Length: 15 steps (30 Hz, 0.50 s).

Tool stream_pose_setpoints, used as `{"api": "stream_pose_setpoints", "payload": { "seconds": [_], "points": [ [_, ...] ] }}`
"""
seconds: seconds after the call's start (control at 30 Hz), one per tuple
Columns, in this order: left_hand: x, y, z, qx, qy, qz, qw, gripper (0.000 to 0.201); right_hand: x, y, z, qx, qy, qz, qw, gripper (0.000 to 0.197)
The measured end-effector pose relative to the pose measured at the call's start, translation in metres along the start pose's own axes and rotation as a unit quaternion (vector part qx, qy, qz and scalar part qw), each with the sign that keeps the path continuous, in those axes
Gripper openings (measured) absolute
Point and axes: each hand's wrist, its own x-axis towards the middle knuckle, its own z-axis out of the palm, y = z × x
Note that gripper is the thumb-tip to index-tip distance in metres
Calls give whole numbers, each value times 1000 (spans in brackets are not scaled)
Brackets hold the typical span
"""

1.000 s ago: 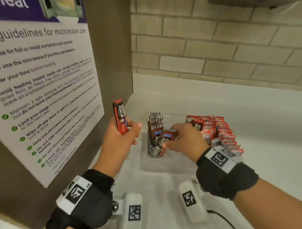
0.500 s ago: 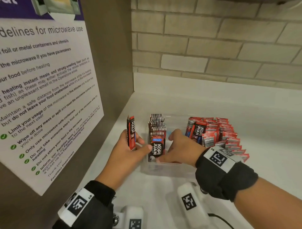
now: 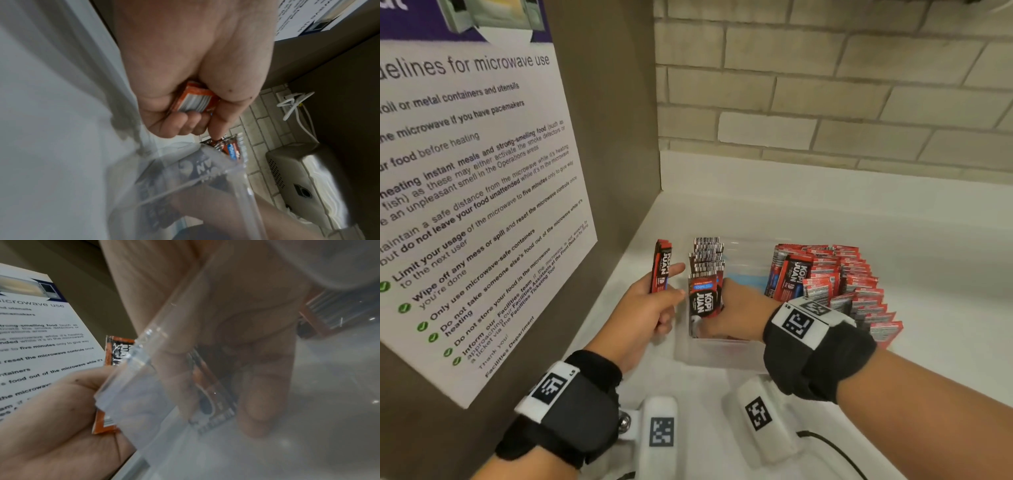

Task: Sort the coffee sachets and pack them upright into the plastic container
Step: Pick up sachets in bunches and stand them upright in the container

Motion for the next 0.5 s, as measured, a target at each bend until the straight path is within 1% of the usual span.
{"api": "stream_pose_setpoints", "payload": {
  "seconds": [0.07,0.2,0.3,0.37,0.5],
  "points": [
    [3,5,2,3,-1,4,1000,38,2,1,2,2,7,-1,1000,49],
    [6,12,10,24,10,19,999,34,3,1,5,9,19,-3,1000,40],
    [6,12,13,25,18,27,999,31,4,2,5,11,19,0,1000,47],
    [6,10,13,17,28,34,999,35,4,2,5,9,7,3,1000,52],
    [5,7,10,-9,30,31,999,31,3,3,5,-4,-19,23,1000,57]
  ]
}}
